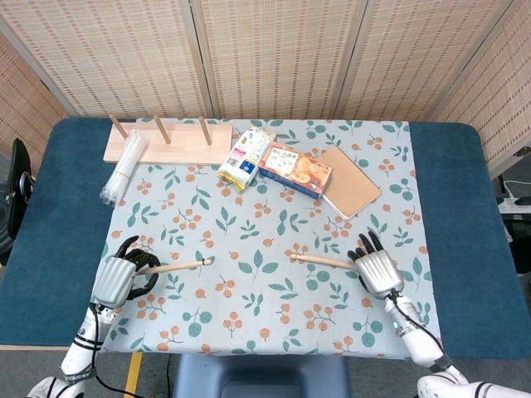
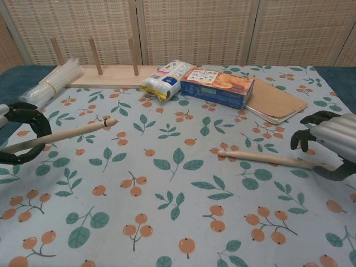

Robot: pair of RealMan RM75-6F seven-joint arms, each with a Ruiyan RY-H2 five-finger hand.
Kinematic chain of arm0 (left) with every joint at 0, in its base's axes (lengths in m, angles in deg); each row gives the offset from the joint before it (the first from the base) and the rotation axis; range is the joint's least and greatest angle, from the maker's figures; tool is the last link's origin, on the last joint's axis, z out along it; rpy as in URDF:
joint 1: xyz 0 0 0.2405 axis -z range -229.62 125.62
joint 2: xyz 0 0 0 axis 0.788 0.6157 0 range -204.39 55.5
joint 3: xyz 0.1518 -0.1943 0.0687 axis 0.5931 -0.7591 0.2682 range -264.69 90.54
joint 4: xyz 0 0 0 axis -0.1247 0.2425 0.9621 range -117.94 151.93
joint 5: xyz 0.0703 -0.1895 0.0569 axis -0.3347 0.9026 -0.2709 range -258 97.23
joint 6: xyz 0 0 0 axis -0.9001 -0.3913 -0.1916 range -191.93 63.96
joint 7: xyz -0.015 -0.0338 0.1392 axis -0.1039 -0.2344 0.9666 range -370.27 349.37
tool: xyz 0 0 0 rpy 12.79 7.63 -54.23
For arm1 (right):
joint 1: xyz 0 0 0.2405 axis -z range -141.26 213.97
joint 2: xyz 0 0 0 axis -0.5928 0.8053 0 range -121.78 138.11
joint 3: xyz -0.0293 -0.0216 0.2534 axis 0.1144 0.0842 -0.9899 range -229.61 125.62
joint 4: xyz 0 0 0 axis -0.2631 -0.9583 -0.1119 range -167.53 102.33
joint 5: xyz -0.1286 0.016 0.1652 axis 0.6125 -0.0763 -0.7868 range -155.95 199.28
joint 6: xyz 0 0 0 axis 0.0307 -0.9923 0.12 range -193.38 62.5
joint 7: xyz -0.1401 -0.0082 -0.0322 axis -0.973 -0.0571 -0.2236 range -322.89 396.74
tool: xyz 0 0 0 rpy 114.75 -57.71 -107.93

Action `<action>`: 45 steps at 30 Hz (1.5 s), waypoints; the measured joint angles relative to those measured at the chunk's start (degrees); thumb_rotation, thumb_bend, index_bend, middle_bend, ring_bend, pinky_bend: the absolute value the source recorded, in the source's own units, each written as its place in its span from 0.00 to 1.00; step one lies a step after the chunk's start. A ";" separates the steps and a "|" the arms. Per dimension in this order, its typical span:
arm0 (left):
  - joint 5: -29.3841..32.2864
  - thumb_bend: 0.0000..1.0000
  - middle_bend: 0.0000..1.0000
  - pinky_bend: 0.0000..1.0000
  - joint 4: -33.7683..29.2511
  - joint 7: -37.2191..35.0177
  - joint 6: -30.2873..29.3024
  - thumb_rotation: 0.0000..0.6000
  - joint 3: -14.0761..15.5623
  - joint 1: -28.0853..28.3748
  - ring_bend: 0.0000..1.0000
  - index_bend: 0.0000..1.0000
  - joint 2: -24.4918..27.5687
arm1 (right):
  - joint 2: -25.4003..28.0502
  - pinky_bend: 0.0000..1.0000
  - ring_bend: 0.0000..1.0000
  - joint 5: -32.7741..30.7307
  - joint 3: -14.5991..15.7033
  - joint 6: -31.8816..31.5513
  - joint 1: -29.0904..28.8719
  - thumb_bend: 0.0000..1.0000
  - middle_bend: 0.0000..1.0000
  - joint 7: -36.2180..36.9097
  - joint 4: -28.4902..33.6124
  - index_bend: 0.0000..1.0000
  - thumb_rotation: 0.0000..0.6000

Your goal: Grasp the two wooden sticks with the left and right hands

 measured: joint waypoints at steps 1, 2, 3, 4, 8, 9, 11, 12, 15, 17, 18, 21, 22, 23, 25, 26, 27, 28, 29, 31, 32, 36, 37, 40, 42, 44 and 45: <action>-0.07 0.49 0.77 0.14 0.06 -0.12 -0.04 1.00 0.02 0.01 0.41 0.81 0.01 | -0.30 0.03 0.07 -0.37 0.03 0.08 -0.21 0.32 0.36 -0.93 -0.24 0.32 1.00; -0.07 0.49 0.77 0.14 0.08 -0.26 -0.07 1.00 0.00 0.01 0.41 0.81 0.01 | -0.53 0.03 0.08 -0.73 0.07 0.15 -0.36 0.32 0.36 -1.63 -0.43 0.33 1.00; -0.07 0.49 0.77 0.14 0.11 -0.39 -0.13 1.00 -0.04 0.01 0.41 0.81 0.00 | -0.75 0.03 0.08 -1.17 0.12 0.26 -0.50 0.32 0.36 -2.33 -0.63 0.34 1.00; -0.09 0.49 0.77 0.14 0.17 -0.44 -0.19 1.00 -0.06 0.01 0.41 0.81 -0.01 | -1.02 0.03 0.08 -1.81 0.21 0.47 -0.71 0.32 0.37 -3.27 -0.87 0.34 1.00; -0.15 0.49 0.77 0.14 0.40 -0.59 -0.28 1.00 -0.08 -0.04 0.41 0.81 -0.04 | -1.73 0.03 0.09 -4.00 0.64 1.21 -1.32 0.32 0.37 -6.25 -1.40 0.34 1.00; -0.20 0.49 0.77 0.14 0.45 -0.58 -0.32 1.00 -0.05 -0.05 0.41 0.81 -0.05 | -1.87 0.03 0.09 -4.52 0.74 1.33 -1.44 0.32 0.37 -6.94 -1.44 0.35 1.00; -0.33 0.49 0.77 0.14 0.53 -0.62 -0.43 1.00 0.00 -0.07 0.41 0.81 -0.03 | -2.23 0.03 0.10 -5.72 0.94 1.48 -1.76 0.32 0.38 -8.52 -1.40 0.36 1.00; -0.35 0.49 0.77 0.14 0.53 -0.67 -0.47 1.00 -0.01 -0.07 0.41 0.81 -0.03 | -2.44 0.03 0.12 -6.14 1.02 1.46 -1.92 0.32 0.39 -9.06 -1.33 0.38 1.00; -0.45 0.49 0.77 0.14 0.52 -0.77 -0.70 1.00 -0.02 -0.12 0.41 0.81 0.00 | -2.93 0.07 0.21 -6.36 1.22 0.72 -2.19 0.32 0.46 -9.68 -1.13 0.47 1.00; -0.47 0.49 0.77 0.14 0.46 -0.85 -0.80 1.00 -0.06 -0.15 0.41 0.81 0.03 | -3.26 0.10 0.30 -6.25 1.35 -0.19 -2.23 0.32 0.53 -10.07 -1.10 0.55 1.00; -0.49 0.49 0.77 0.14 0.42 -0.83 -0.84 1.00 -0.05 -0.16 0.41 0.81 0.07 | -3.41 0.11 0.35 -6.26 1.41 -0.57 -2.24 0.32 0.57 -10.32 -1.10 0.60 1.00; -0.52 0.49 0.77 0.14 0.29 -0.74 -0.90 1.00 -0.01 -0.25 0.41 0.81 0.17 | -3.77 0.13 0.42 -6.43 1.63 -1.37 -2.27 0.32 0.62 -11.23 -1.12 0.67 1.00; -0.54 0.49 0.77 0.14 0.27 -0.68 -0.92 1.00 0.00 -0.26 0.41 0.81 0.19 | -3.89 0.13 0.44 -6.57 1.74 -1.49 -2.30 0.32 0.64 -11.63 -1.21 0.69 1.00; -0.59 0.49 0.77 0.14 0.28 -0.60 -0.95 1.00 0.02 -0.26 0.41 0.81 0.21 | -3.99 0.13 0.45 -6.74 1.83 -1.54 -2.33 0.32 0.65 -11.97 -1.29 0.71 1.00; -0.74 0.49 0.77 0.14 0.33 -0.42 -1.11 1.00 0.05 -0.27 0.41 0.81 0.23 | -4.19 0.13 0.47 -7.37 2.07 -1.56 -2.44 0.32 0.68 -12.81 -1.41 0.74 1.00; -0.75 0.49 0.77 0.14 0.33 -0.39 -1.14 1.00 0.06 -0.29 0.41 0.81 0.24 | -4.27 0.14 0.48 -7.58 2.18 -1.59 -2.50 0.32 0.70 -13.13 -1.46 0.76 1.00; -0.73 0.49 0.77 0.14 0.31 -0.39 -1.13 1.00 0.06 -0.31 0.41 0.81 0.25 | -4.33 0.15 0.50 -7.64 2.25 -1.69 -2.54 0.32 0.72 -13.33 -1.51 0.78 1.00; -0.64 0.49 0.77 0.14 0.26 -0.39 -1.07 1.00 0.02 -0.33 0.41 0.81 0.28 | -4.41 0.16 0.53 -7.56 2.36 -1.96 -2.57 0.32 0.75 -13.44 -1.57 0.82 1.00; -0.56 0.49 0.77 0.14 0.19 -0.40 -1.01 1.00 -0.01 -0.35 0.41 0.81 0.32 | -4.43 0.18 0.55 -7.40 2.41 -2.17 -2.57 0.32 0.78 -13.34 -1.56 0.86 1.00; -0.30 0.49 0.77 0.14 -0.05 -0.43 -0.79 1.00 -0.13 -0.38 0.41 0.81 0.44 | -4.33 0.20 0.59 -6.58 2.52 -2.67 -2.51 0.33 0.84 -12.43 -1.41 0.94 1.00; -0.18 0.49 0.77 0.14 -0.22 -0.44 -0.68 1.00 -0.21 -0.37 0.41 0.81 0.54 | -4.25 0.22 0.60 -5.94 2.57 -3.04 -2.46 0.35 0.86 -11.74 -1.33 0.97 1.00; 0.69 0.49 0.77 0.14 -1.66 -0.78 -0.01 1.00 -0.89 -0.19 0.41 0.81 1.09 | -3.75 0.27 0.63 -1.47 2.92 -5.48 -2.05 0.37 0.89 -6.49 -0.99 1.00 1.00; 0.98 0.49 0.77 0.14 -2.37 -0.84 0.22 1.00 -1.20 -0.07 0.41 0.81 1.33 | -3.51 0.27 0.63 0.23 3.07 -6.33 -1.90 0.37 0.89 -4.27 -0.89 1.00 1.00; 1.48 0.49 0.77 0.14 -4.68 0.01 0.70 1.00 -2.16 0.53 0.42 0.81 1.99 | -2.49 0.28 0.63 4.87 3.56 -8.44 -1.66 0.37 0.90 2.04 0.01 1.00 1.00; 1.88 0.49 0.77 0.15 -6.66 0.68 1.21 1.00 -2.66 0.89 0.42 0.81 2.47 | -1.52 0.28 0.63 8.89 4.05 -9.88 -1.66 0.37 0.90 6.77 0.84 1.00 1.00; 2.52 0.49 0.77 0.16 -9.51 1.55 2.03 1.00 -3.31 1.35 0.42 0.81 3.15 | -0.75 0.28 0.63 12.54 4.50 -11.04 -1.81 0.37 0.90 10.48 1.43 1.00 1.00; 2.82 0.49 0.77 0.17 -10.86 2.08 2.39 1.00 -3.63 1.57 0.43 0.81 3.45 | -0.44 0.28 0.63 14.33 4.71 -11.60 -1.94 0.37 0.90 12.19 1.68 1.00 1.00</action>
